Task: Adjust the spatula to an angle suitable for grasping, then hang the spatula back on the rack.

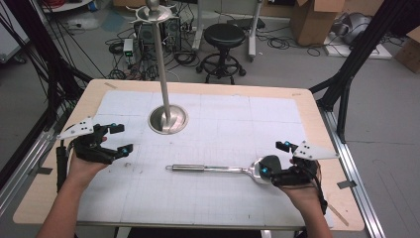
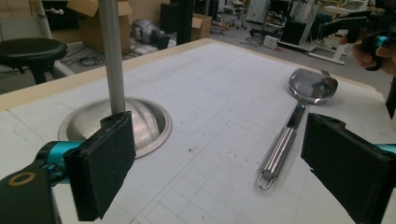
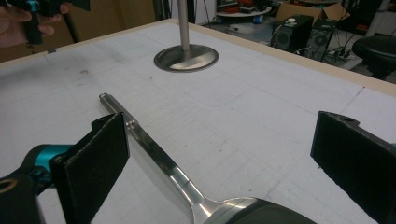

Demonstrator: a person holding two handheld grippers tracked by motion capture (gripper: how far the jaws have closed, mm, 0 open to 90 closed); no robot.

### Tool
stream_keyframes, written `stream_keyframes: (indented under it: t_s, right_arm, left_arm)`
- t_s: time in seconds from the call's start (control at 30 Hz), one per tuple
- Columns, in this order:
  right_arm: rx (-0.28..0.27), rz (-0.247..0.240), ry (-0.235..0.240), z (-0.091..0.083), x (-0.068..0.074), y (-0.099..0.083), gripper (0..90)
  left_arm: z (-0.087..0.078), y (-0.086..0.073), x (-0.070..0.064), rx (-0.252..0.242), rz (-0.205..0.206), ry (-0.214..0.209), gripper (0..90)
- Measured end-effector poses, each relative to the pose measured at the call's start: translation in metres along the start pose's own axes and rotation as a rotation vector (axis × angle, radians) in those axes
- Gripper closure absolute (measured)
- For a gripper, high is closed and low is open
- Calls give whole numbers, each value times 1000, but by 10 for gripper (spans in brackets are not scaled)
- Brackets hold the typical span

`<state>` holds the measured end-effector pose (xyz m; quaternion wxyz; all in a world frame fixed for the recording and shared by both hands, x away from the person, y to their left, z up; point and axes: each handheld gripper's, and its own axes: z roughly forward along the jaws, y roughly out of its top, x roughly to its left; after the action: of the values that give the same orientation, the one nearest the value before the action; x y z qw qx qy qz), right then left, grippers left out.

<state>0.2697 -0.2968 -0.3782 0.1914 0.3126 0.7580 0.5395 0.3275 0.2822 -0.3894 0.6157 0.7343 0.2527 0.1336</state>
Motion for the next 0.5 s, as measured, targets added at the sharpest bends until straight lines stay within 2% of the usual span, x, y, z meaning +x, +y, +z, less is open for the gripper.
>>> stream_keyframes:
  t_s: [0.27, 0.4, 0.5]
  right_arm:
    - [0, -2, 5, 1, 1, 1, 33]
    - [6, -16, 15, 5, 2, 7, 33]
    - [1, -8, 46, 13, 3, 13, 33]
  left_arm:
    - [-4, 1, -1, -42, -1, 15, 30]
    - [-4, 1, 0, -44, 0, 14, 30]
    - [-2, -1, 2, -31, 1, 16, 30]
